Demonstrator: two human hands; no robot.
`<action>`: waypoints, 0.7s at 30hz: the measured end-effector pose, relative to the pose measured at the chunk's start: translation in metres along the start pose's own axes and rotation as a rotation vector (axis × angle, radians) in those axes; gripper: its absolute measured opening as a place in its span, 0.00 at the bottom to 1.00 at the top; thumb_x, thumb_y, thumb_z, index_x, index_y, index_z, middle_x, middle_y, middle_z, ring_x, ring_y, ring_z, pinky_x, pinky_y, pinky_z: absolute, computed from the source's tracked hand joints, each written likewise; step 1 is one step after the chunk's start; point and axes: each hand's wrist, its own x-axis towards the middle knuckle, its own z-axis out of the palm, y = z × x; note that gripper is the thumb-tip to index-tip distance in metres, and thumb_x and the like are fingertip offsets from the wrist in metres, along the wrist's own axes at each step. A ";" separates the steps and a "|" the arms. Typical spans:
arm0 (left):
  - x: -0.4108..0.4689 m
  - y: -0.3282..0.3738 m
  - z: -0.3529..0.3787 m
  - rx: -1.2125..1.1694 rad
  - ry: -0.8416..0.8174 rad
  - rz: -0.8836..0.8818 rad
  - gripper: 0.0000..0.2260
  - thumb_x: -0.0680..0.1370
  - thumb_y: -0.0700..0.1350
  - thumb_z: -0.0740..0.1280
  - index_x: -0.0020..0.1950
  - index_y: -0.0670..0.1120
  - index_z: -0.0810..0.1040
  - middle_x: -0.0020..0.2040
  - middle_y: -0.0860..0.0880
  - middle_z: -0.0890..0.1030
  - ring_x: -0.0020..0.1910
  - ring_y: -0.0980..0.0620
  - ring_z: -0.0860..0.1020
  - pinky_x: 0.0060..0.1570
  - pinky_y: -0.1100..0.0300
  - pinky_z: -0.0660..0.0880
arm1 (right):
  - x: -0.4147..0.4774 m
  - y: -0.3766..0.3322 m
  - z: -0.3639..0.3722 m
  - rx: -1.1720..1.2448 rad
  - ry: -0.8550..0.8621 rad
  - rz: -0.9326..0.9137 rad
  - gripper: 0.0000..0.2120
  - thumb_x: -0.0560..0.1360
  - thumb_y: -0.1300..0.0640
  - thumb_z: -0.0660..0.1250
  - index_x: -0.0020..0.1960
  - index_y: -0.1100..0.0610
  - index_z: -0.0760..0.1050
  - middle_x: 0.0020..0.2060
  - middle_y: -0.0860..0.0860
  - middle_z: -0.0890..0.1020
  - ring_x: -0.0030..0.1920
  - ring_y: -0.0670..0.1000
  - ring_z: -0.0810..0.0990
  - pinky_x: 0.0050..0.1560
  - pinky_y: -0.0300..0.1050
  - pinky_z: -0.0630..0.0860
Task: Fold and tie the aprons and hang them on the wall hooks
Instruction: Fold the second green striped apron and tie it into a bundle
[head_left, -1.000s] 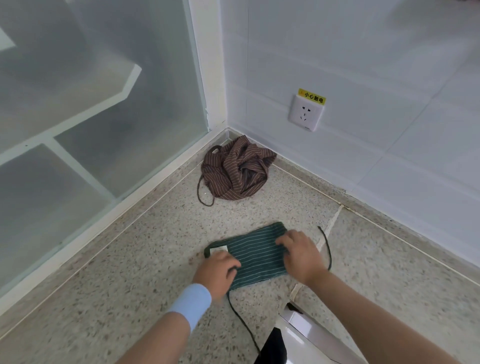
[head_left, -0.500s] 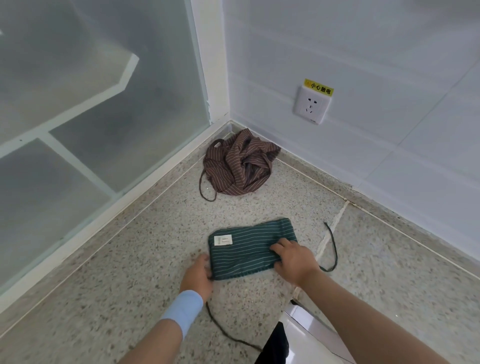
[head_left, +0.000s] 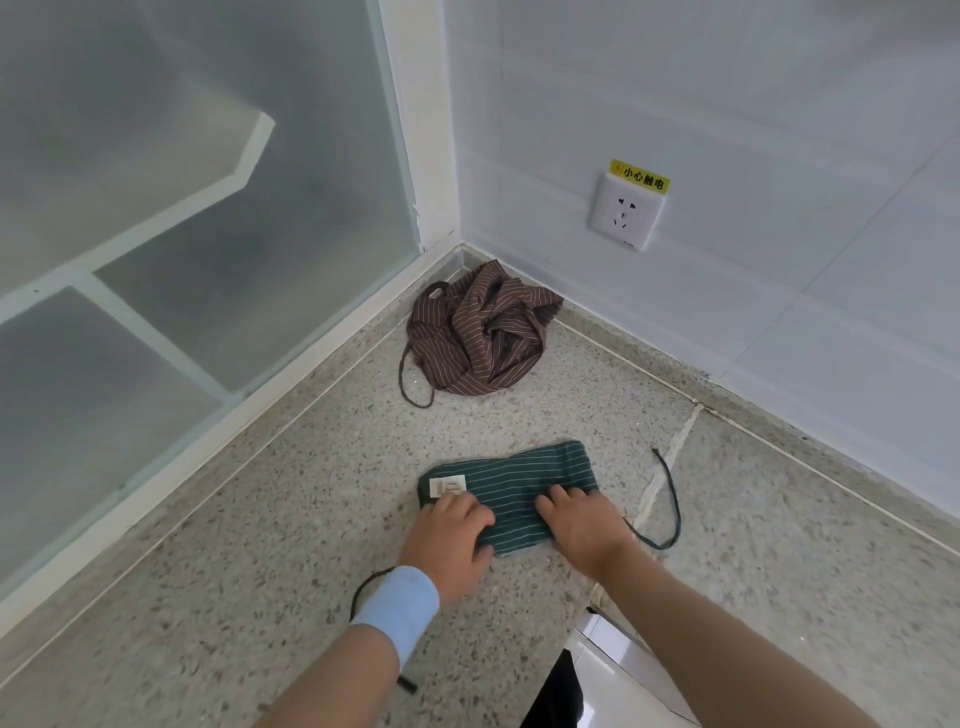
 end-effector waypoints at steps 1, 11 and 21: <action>0.002 0.005 0.007 0.053 -0.102 -0.007 0.23 0.76 0.57 0.63 0.70 0.52 0.69 0.66 0.52 0.69 0.66 0.50 0.67 0.65 0.54 0.67 | 0.000 -0.002 -0.001 -0.047 -0.001 -0.008 0.18 0.79 0.59 0.63 0.67 0.56 0.65 0.58 0.55 0.75 0.52 0.57 0.78 0.48 0.50 0.73; 0.016 -0.025 0.028 0.090 -0.057 -0.010 0.19 0.58 0.39 0.82 0.47 0.45 0.84 0.53 0.48 0.77 0.49 0.50 0.81 0.35 0.64 0.79 | 0.011 0.022 -0.005 0.253 0.039 0.081 0.12 0.77 0.58 0.60 0.58 0.53 0.75 0.52 0.51 0.78 0.52 0.54 0.78 0.44 0.45 0.71; 0.050 -0.022 -0.007 -0.134 -0.158 -0.358 0.14 0.79 0.42 0.65 0.64 0.48 0.69 0.58 0.47 0.76 0.47 0.50 0.76 0.45 0.58 0.74 | 0.038 0.038 -0.022 0.379 0.018 0.194 0.25 0.70 0.64 0.69 0.62 0.51 0.64 0.56 0.52 0.73 0.47 0.53 0.76 0.47 0.48 0.79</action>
